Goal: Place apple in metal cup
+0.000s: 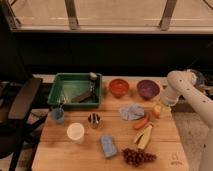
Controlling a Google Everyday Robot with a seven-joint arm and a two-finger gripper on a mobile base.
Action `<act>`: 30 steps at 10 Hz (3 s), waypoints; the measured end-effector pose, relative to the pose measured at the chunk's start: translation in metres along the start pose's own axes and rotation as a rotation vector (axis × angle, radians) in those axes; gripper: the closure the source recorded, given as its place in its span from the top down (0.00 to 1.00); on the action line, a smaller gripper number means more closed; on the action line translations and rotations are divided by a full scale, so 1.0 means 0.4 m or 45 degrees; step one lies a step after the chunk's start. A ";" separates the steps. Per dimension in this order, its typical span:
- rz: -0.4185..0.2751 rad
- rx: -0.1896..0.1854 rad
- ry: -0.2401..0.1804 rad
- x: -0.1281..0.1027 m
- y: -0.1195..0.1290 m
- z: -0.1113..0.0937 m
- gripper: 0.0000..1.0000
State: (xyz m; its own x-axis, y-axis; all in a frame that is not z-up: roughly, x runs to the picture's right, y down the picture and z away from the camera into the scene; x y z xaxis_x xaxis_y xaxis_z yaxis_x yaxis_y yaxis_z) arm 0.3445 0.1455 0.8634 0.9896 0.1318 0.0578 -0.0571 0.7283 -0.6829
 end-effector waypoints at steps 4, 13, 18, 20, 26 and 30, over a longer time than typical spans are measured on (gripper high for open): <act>-0.044 0.097 -0.002 -0.019 0.010 -0.080 0.00; -0.353 0.439 -0.042 -0.207 0.035 -0.432 0.00; -0.638 0.466 -0.136 -0.461 0.078 -0.465 0.00; -0.635 0.466 -0.136 -0.457 0.079 -0.465 0.00; -0.729 0.498 -0.137 -0.491 0.066 -0.483 0.00; -0.967 0.496 -0.198 -0.693 0.056 -0.473 0.00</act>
State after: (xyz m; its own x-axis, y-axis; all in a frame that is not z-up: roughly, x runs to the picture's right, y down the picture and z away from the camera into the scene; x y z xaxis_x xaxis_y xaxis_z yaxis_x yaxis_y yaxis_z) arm 0.0941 -0.0021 0.6944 0.7508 -0.4138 0.5149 0.5422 0.8313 -0.1226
